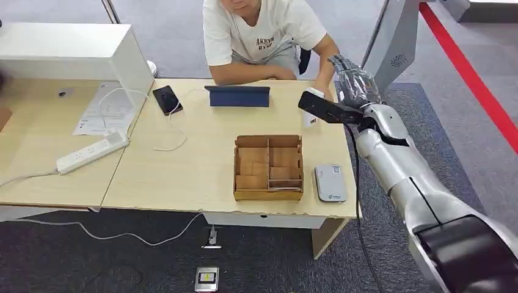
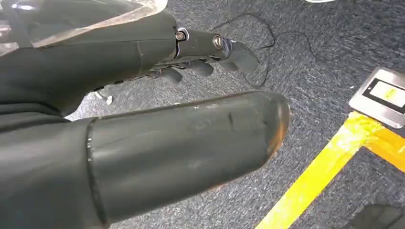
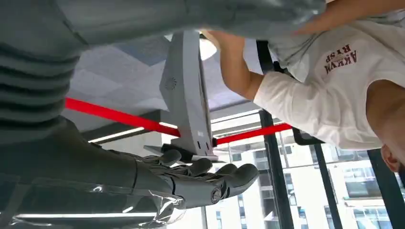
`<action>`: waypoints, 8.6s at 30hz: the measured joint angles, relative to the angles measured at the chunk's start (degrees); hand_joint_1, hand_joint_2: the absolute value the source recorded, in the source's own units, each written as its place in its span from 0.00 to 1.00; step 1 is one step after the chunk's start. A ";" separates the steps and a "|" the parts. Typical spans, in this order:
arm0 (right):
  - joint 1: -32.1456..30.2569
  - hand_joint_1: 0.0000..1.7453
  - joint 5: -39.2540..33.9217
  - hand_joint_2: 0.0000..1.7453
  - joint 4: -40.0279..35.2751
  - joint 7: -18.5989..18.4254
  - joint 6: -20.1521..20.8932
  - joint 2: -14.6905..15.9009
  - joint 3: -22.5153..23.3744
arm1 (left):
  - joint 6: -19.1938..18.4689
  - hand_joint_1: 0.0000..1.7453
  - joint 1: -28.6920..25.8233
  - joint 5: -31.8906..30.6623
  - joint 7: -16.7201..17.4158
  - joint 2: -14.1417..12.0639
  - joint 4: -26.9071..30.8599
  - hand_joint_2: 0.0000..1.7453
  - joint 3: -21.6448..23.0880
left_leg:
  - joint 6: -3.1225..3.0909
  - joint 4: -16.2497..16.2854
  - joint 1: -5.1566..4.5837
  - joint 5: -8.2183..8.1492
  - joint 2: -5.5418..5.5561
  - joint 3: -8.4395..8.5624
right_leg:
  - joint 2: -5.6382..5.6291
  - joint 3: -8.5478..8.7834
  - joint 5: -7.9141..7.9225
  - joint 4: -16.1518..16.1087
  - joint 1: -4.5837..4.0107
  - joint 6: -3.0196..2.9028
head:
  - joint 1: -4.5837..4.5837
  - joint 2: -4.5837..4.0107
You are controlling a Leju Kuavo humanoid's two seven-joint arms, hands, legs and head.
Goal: Pass the card to the sensor for recognition and then transmit it.
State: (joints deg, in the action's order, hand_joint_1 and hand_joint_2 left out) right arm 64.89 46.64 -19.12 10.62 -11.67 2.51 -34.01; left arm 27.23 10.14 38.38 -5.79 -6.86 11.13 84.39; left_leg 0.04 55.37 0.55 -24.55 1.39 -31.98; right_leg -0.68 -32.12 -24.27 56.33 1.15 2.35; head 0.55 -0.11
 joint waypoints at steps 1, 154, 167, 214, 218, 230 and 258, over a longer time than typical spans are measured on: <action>0.00 0.00 -0.02 0.00 0.00 0.00 0.00 0.02 0.00 | 0.00 0.00 0.00 0.00 0.02 -0.04 0.00 0.00 0.02 | 0.00 0.00 0.00 0.00 0.00 0.00 | 0.00 0.00 0.00 0.00 0.00 0.00 | 0.00 0.00; -43.07 0.00 -8.04 1.00 -59.63 -23.17 8.41 10.84 -2.99 | 0.35 0.00 -0.18 6.38 2.95 1.40 0.00 0.00 -2.93 | 0.02 -0.05 0.05 -0.05 -0.06 0.22 | -0.03 0.28 -0.02 -0.10 -0.07 -0.03 | 0.00 0.00; -42.37 0.00 -5.47 1.00 -58.55 -23.32 8.50 10.86 -3.89 | 0.07 0.00 -0.16 6.27 2.95 1.31 0.00 0.00 -2.93 | 0.02 -0.05 0.05 -0.05 -0.06 0.22 | -0.03 0.28 -0.02 -0.10 -0.07 -0.03 | 0.00 0.00; -41.57 0.00 3.48 1.00 -51.93 -20.37 5.86 10.25 -5.92 | 0.04 0.00 -0.14 6.21 2.40 1.27 0.00 0.00 -2.93 | 0.02 -0.05 0.05 -0.05 -0.06 0.22 | -0.03 0.27 -0.02 -0.10 -0.07 -0.03 | 0.02 0.00; -41.57 0.00 3.74 1.00 -51.93 -20.59 6.30 10.23 -6.12 | 0.02 0.00 -0.14 6.21 2.47 1.27 0.00 0.00 -2.93 | 0.02 -0.05 0.05 -0.05 -0.06 0.22 | -0.03 0.27 -0.02 -0.10 -0.07 -0.03 | 0.00 0.00; -41.57 0.00 4.17 1.00 -50.32 -19.60 5.60 9.53 -6.47 | 0.00 0.00 -0.13 5.75 2.49 1.14 -0.02 0.00 -2.93 | 0.02 -0.05 0.06 -0.05 -0.06 0.22 | -0.03 0.27 -0.02 -0.09 -0.08 -0.03 | 0.00 0.00; -39.92 0.00 4.79 1.00 -42.01 -16.76 1.29 6.69 -6.49 | -0.33 0.00 -0.07 5.35 2.19 0.92 -0.02 0.00 -2.91 | 0.02 -0.06 0.05 -0.05 -0.06 0.23 | -0.03 0.27 -0.02 -0.09 -0.08 -0.03 | 0.02 0.00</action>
State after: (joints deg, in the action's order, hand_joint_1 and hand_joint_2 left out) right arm 24.98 51.43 -61.13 -6.14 -10.38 9.20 -40.50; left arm 26.91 10.07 43.74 -3.61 -5.95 11.10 81.48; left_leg 0.06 55.32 0.61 -24.60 1.32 -31.75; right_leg -0.72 -31.85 -24.29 56.24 1.07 2.31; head 0.57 -0.11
